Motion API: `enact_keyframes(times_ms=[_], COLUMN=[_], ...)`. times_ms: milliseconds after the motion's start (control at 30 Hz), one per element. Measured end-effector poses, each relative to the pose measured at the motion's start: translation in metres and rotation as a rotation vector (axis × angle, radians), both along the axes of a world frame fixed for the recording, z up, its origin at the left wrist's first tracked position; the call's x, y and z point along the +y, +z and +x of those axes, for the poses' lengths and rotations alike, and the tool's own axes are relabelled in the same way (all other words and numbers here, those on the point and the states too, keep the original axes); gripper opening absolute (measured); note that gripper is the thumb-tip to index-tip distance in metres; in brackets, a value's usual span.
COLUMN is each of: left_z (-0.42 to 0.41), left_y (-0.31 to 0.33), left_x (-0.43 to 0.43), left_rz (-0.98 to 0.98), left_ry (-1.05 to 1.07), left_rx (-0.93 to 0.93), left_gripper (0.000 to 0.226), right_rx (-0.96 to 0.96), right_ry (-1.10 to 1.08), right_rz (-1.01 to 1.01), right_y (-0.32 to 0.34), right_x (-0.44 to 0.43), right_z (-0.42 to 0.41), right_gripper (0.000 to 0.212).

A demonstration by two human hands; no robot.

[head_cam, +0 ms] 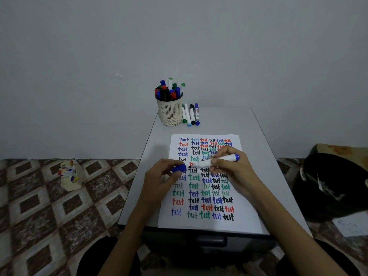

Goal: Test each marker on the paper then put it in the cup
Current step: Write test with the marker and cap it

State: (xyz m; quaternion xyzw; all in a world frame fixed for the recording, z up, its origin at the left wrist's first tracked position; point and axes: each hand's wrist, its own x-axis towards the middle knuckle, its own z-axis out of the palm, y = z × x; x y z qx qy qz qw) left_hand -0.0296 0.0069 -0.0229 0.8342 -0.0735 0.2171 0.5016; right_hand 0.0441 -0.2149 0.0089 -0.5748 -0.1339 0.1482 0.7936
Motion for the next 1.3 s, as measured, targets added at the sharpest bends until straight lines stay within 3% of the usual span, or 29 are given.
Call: enact_keyframes(times_ms=[300, 467, 600, 667, 967, 1100, 1233, 1300], left_z=[0.0, 0.0, 0.001, 0.001, 0.002, 0.003, 0.004, 0.006], left_y=[-0.003, -0.003, -0.003, -0.003, -0.003, -0.002, -0.001, -0.005], left_x=[-0.001, 0.004, 0.007, 0.01, 0.012, 0.006, 0.001, 0.001], left_rz=[-0.028, -0.214, -0.24, -0.222, -0.14, -0.18, -0.181, -0.162], left_ry=[-0.053, -0.068, -0.064, -0.044, -0.012, 0.064, 0.144, 0.169], left_rx=[0.045, 0.116, 0.105, 0.098, 0.057, 0.016, 0.053, 0.092], left_gripper=[0.028, 0.026, 0.024, 0.02, 0.02, 0.02, 0.046, 0.059], right_rx=[-0.07, -0.246, -0.491, -0.578, -0.439, -0.543, -0.735, -0.681], right_ry=[0.069, 0.119, 0.119, 0.119, 0.117, 0.169, 0.065, -0.043], right_rz=[-0.118, -0.335, -0.544, -0.617, -0.596, -0.774, -1.087, -1.028], right_y=[-0.005, -0.005, -0.009, -0.01, -0.012, 0.002, 0.016, 0.03], right_x=[0.008, 0.014, 0.019, 0.025, 0.035, 0.038, 0.06, 0.069], right_z=[-0.005, -0.004, -0.006, -0.008, -0.012, 0.005, 0.038, 0.06], right_gripper=[0.02, 0.02, 0.011, 0.017, 0.013, 0.016, 0.014, 0.016])
